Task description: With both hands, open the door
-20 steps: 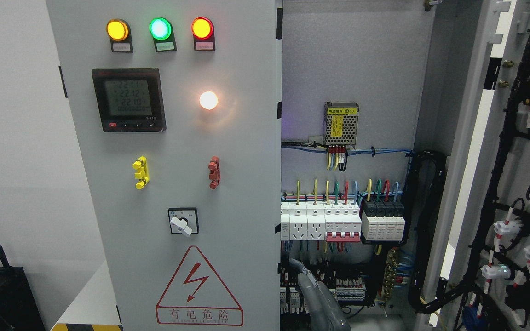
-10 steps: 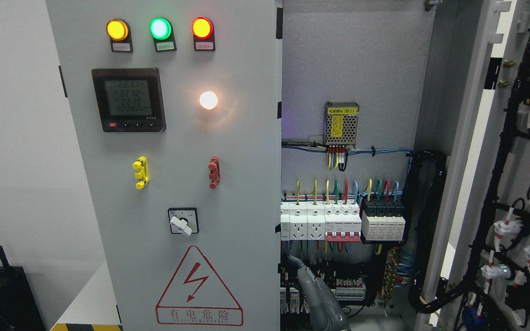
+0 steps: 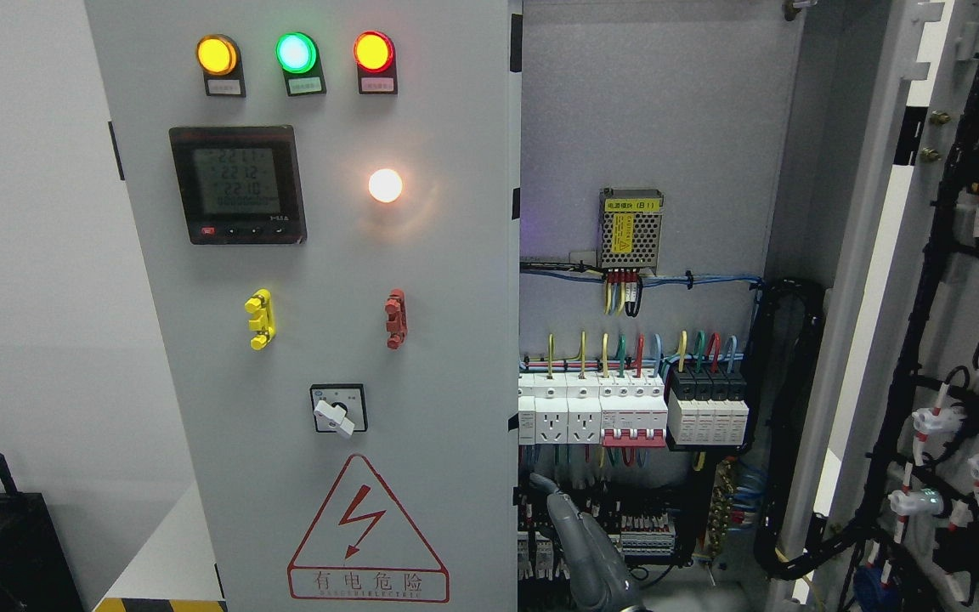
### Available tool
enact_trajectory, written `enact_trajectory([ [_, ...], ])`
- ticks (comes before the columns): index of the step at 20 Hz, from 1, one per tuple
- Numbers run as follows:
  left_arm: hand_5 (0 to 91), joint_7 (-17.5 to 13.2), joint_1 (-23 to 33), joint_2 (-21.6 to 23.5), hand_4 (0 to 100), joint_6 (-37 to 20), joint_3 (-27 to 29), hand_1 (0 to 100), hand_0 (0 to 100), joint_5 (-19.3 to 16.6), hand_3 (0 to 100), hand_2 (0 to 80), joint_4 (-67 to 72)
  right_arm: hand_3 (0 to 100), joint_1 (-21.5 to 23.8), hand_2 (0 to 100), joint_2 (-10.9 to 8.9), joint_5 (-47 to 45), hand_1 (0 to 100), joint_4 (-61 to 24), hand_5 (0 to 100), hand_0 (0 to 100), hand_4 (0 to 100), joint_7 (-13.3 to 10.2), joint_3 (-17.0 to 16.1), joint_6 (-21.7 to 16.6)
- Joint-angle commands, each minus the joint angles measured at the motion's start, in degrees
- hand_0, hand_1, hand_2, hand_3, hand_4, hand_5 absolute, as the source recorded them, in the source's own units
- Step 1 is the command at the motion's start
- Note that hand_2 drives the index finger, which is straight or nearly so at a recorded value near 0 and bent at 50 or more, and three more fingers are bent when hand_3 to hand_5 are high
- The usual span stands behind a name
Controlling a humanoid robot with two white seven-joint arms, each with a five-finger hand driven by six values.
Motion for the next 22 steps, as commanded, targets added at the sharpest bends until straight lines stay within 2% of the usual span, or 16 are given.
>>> enact_trajectory([
  [1,0.0,0.0,0.0,0.0,3,0.0,-1.4,0,0,-0.4,0,0.0,0.0,0,-0.5,0,-1.49,-0.9,0,0.5,0,22,0,0.0,0.2,0.0],
  [18,0.0,0.0,0.0,0.0,3,0.0,-1.4,0,0,-0.4,0,0.0,0.0,0,-1.6,0,-1.58,-1.0,0,1.1,0,22,0,0.2,0.5,0.0],
  [20,0.0,0.0,0.0,0.0,3,0.0,-1.4,0,0,-0.4,0,0.0,0.0,0,-1.6,0,-1.58,-1.0,0,1.1,0,22,0,1.8,0.9,0.0],
  [22,0.0,0.0,0.0,0.0,3,0.0,-1.4,0,0,-0.4,0,0.0,0.0,0,-1.7,0,-1.58,-1.0,0,1.1,0,22,0,2.4,1.0,0.0],
])
